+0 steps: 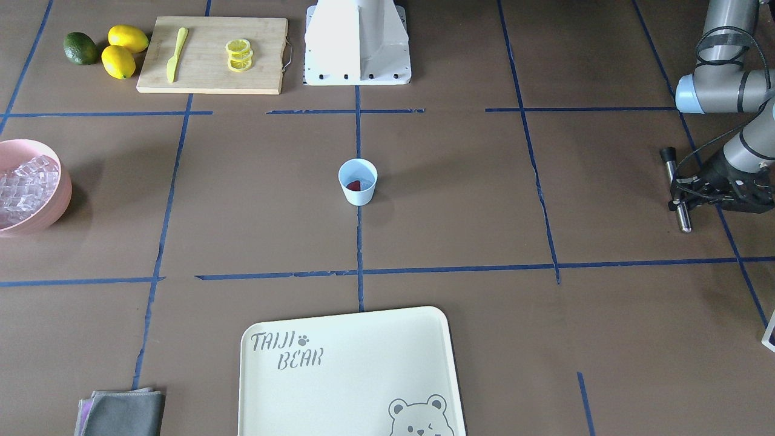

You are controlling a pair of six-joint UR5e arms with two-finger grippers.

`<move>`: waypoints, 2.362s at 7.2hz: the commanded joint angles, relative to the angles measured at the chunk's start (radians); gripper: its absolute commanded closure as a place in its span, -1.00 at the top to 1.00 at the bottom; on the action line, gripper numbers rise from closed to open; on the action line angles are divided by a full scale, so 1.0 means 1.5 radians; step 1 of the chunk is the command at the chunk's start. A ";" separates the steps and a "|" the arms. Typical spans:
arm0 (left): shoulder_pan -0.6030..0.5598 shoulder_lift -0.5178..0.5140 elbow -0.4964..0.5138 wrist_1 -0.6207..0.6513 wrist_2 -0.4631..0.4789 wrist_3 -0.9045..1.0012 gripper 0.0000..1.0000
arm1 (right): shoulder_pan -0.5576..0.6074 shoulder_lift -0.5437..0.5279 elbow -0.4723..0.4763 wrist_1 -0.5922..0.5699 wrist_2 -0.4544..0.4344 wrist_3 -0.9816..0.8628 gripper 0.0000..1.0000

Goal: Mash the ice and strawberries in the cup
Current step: 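Grasp the steel muddler upright with the left gripper, then carry the muddler with the left gripper over the blue cup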

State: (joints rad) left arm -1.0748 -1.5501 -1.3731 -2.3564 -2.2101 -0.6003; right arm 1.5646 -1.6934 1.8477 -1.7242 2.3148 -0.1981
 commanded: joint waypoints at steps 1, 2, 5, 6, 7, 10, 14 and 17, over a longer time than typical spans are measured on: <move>-0.001 0.002 -0.045 0.011 0.000 -0.001 -1.00 | 0.000 -0.011 0.018 0.000 0.000 0.000 0.98; -0.002 0.001 -0.081 0.007 0.002 0.000 -1.00 | 0.000 -0.015 0.024 0.000 0.000 0.001 0.98; 0.001 -0.076 -0.186 -0.063 -0.007 0.002 -1.00 | 0.000 -0.015 0.023 0.000 0.000 0.002 0.98; 0.001 -0.118 -0.221 -0.073 -0.011 -0.003 -0.98 | 0.000 -0.015 0.023 0.000 0.000 0.001 0.98; 0.017 -0.157 -0.248 -0.073 -0.049 -0.004 -0.98 | 0.000 -0.015 0.022 0.000 0.000 0.001 0.98; 0.132 -0.308 -0.263 -0.175 0.031 -0.175 -1.00 | 0.000 -0.015 0.022 0.000 0.000 0.001 0.98; 0.371 -0.338 -0.247 -0.332 0.402 -0.080 -1.00 | 0.000 -0.015 0.020 0.000 0.000 0.001 0.98; 0.413 -0.388 -0.147 -0.486 0.492 0.043 -1.00 | 0.000 -0.015 0.020 0.000 0.000 0.001 0.98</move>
State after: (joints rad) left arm -0.4696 -2.1058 -1.6577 -2.9920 -1.5280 -0.5703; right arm 1.5647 -1.7165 1.8787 -1.7242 2.3148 -0.1964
